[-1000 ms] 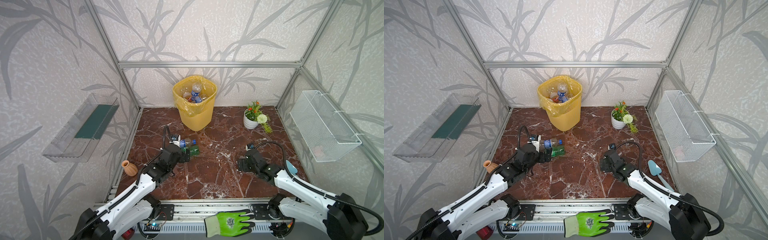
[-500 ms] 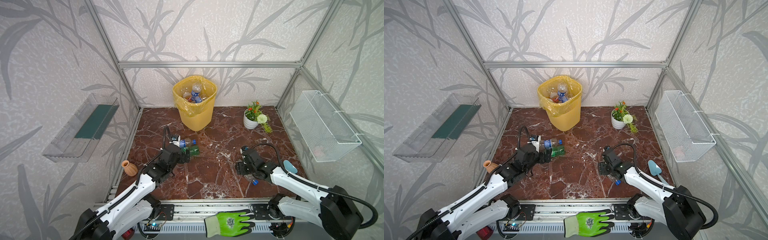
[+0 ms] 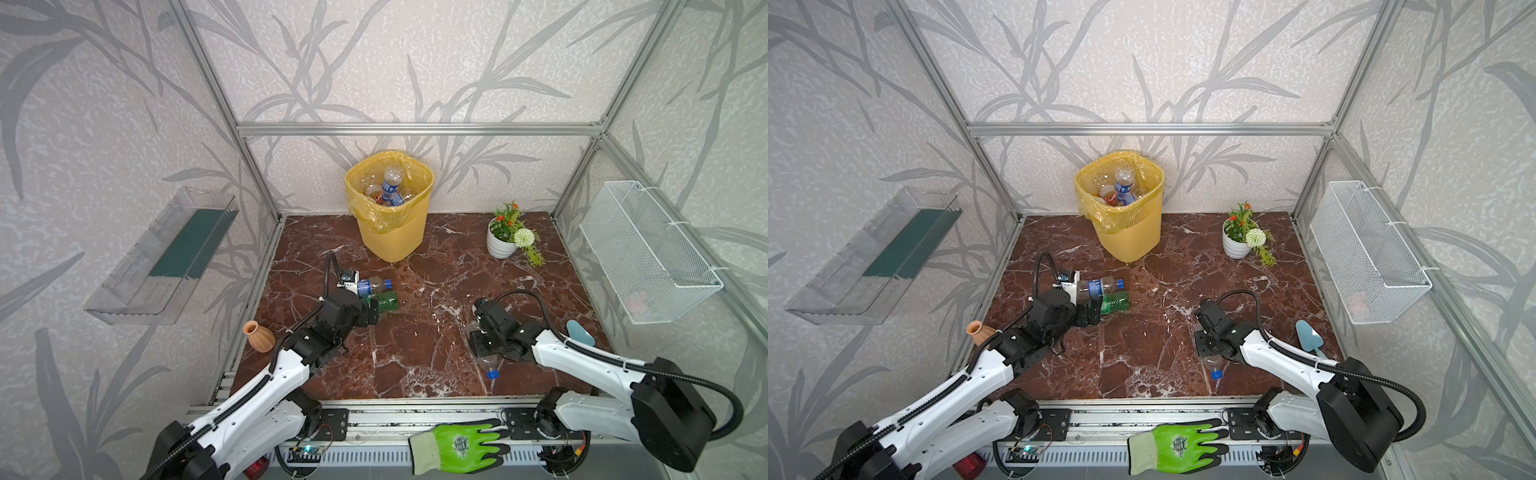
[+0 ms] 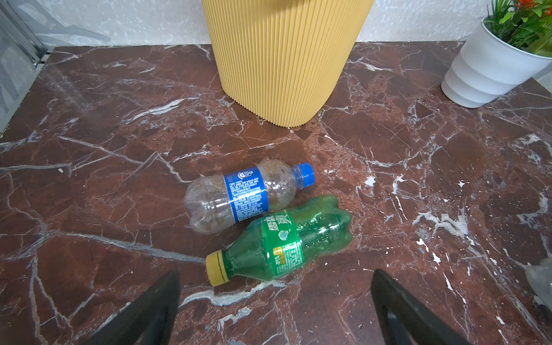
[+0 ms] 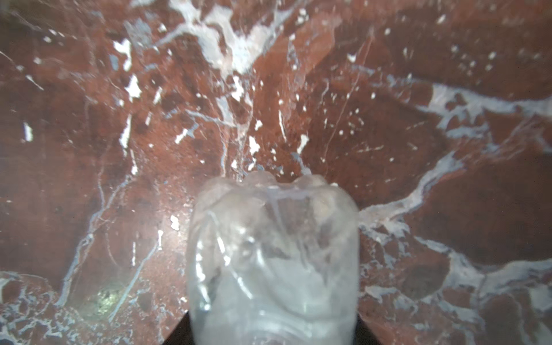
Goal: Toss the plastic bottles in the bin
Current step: 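Grasp the blue-labelled bottle with the right gripper and lift it, then carry the blue-labelled bottle over the bin and release it with the right gripper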
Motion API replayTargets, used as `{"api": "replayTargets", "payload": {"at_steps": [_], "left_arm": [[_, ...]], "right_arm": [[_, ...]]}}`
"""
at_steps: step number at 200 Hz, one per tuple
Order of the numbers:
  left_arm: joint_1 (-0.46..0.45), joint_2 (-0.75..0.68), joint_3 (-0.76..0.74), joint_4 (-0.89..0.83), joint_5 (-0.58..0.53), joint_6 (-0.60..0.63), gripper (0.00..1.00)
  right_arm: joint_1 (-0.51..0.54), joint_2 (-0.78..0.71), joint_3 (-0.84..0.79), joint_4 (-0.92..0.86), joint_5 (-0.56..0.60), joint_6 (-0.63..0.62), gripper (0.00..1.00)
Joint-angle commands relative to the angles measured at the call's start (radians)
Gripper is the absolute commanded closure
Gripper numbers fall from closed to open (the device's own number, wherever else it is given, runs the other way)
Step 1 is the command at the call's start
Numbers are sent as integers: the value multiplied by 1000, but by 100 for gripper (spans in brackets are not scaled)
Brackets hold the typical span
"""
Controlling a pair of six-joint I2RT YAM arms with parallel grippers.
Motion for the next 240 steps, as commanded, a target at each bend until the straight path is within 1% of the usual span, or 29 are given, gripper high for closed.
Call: {"api": "replayTargets", "payload": {"at_steps": [1,21,45,57,75,82,96,112,135,146,159,174,175,183,188,196,204,214,218,223,231,240], "left_arm": [[-6,-1,-10,-18,-30,-16,1],[-4,15,3,-28,-36,-13,1],[-4,37,28,-54,-57,2,1],[-3,44,36,-67,-73,11,1],[-4,56,47,-80,-94,22,1],[-3,60,52,-85,-100,26,1],[-3,70,61,-94,-107,30,1],[-4,80,66,-94,-108,31,1],[-4,98,74,-97,-102,25,1],[-5,106,78,-97,-95,23,1],[-5,115,85,-98,-92,23,1],[-5,123,93,-101,-92,26,1],[-6,124,93,-101,-92,25,1],[-4,129,97,-103,-92,28,1],[-4,133,101,-104,-90,30,1],[-3,140,109,-110,-89,33,1],[-4,146,118,-121,-95,34,1],[-4,145,125,-134,-96,34,1],[-3,142,124,-135,-98,33,1],[-3,136,122,-136,-97,35,1],[-4,124,117,-131,-95,43,1],[-6,108,112,-128,-90,55,1]], "right_arm": [[9,-80,48,79,41,-2,53],[9,-135,67,233,35,-53,53],[9,-202,135,450,81,-177,53],[9,-235,173,594,102,-249,53],[8,-248,233,813,90,-345,54],[9,-240,267,887,84,-373,51],[7,-196,336,1005,59,-405,51],[7,-113,437,1076,8,-425,51],[-1,68,602,1140,-34,-412,51],[-15,175,690,1186,-54,-381,51],[-33,321,830,1160,-89,-328,51],[-51,517,1059,1010,-141,-282,51],[-53,546,1077,1003,-147,-279,50],[-63,687,1243,862,-190,-263,47],[-69,768,1367,761,-205,-269,44],[-71,885,1574,606,-211,-290,35],[-75,1002,1780,435,-199,-329,27],[-76,1113,1998,290,-172,-367,17],[-77,1146,2066,246,-159,-379,13],[-79,1180,2145,203,-145,-388,11],[-79,1221,2256,148,-137,-402,8],[-78,1244,2344,99,-131,-421,6]]}}
